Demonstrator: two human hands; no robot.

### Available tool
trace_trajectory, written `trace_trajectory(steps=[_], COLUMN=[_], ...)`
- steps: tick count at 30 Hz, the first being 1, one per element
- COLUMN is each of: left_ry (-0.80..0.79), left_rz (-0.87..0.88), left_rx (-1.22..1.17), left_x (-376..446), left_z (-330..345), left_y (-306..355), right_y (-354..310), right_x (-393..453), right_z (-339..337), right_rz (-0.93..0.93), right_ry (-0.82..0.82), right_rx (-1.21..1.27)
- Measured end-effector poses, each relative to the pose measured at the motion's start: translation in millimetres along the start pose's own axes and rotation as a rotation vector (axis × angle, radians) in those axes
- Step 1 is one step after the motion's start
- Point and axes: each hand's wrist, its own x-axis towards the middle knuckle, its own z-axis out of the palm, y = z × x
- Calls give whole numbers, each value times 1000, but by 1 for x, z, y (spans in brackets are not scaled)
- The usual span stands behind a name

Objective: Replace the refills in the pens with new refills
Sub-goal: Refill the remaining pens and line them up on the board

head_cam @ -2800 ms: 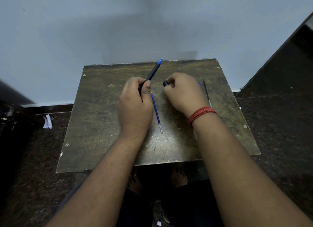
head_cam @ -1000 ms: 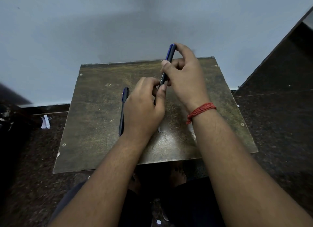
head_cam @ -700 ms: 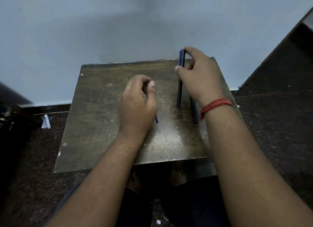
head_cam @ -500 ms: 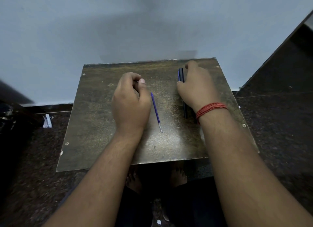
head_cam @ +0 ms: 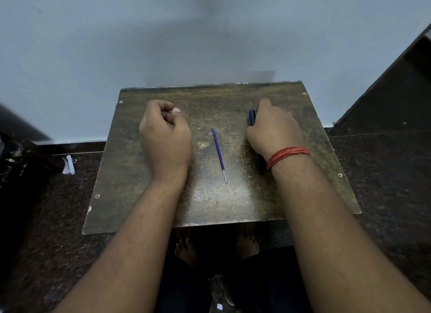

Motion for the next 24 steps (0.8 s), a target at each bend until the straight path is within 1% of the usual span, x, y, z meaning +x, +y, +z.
trace_trajectory(steps=[7,11,15,21,24], left_ry=[-6,-43,-130,-325,-362], left_rz=[-59,-108,-115,-25,-13], left_rx=[37,120,302,555,605], left_x=[4,5,6,4,3], left_z=[-1,-2,-7,-8,-8], left_y=[-6,-9,-13,-12,-8], right_y=[2,-1,-5,-14,-20], right_x=[2,2,0,-1,-5], right_z=[1,-5,-8,-4,-1], right_rz=[9,-14,-26,-94,-134], right_ry=[10,86,150,133,122], right_rx=[3,53,103,139,126])
